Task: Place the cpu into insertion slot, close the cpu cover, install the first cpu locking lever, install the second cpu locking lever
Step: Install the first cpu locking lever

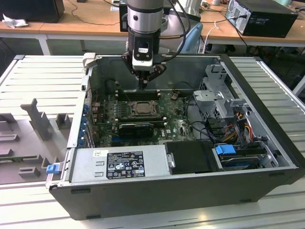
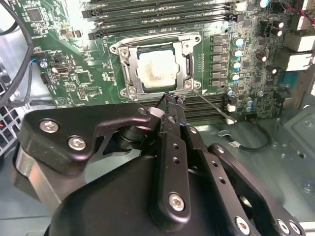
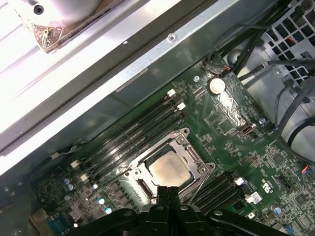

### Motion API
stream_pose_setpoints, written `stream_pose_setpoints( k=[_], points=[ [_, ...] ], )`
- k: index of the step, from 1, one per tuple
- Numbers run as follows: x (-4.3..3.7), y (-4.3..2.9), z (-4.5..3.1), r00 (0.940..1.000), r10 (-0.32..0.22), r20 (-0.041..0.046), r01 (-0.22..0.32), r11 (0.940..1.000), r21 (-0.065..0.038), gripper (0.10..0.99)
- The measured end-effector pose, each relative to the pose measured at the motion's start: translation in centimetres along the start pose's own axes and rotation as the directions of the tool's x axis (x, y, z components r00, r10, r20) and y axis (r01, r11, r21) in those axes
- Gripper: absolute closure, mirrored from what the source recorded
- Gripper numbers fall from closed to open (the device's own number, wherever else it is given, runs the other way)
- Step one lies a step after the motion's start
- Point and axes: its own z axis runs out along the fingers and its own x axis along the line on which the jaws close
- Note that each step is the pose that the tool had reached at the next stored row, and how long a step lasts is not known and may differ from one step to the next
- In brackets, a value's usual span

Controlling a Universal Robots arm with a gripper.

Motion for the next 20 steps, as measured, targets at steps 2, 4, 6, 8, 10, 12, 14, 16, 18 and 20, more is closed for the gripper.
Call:
stream_pose_setpoints(
  k=[2,4,6,8,10,12,14,16,18,20],
  points=[
    [0.00,0.00,0.00,0.9998,-0.021,-0.0010,0.021,0.9998,0.000,0.980],
    [0.00,0.00,0.00,0.9992,-0.040,-0.0018,0.040,0.9992,0.001,0.980],
    [0.00,0.00,0.00,0.9984,-0.056,-0.0025,0.056,0.9984,0.001,0.980],
    [0.00,0.00,0.00,0.9970,-0.077,-0.0035,0.077,0.9970,0.001,0.980],
    [0.00,0.00,0.00,0.9960,-0.090,-0.0040,0.090,0.9960,0.001,0.980],
    [0.00,0.00,0.00,0.9946,-0.103,-0.0046,0.103,0.9946,0.002,0.980],
    [0.00,0.00,0.00,0.9933,-0.115,-0.0052,0.116,0.9933,0.002,0.980],
    [0.00,0.00,0.00,0.9919,-0.127,-0.0057,0.127,0.9919,0.002,0.980],
    [0.00,0.00,0.00,0.9902,-0.140,-0.0063,0.140,0.9902,0.002,0.980],
    [0.00,0.00,0.00,0.9879,-0.155,-0.0070,0.155,0.9879,0.002,0.980]
  ],
)
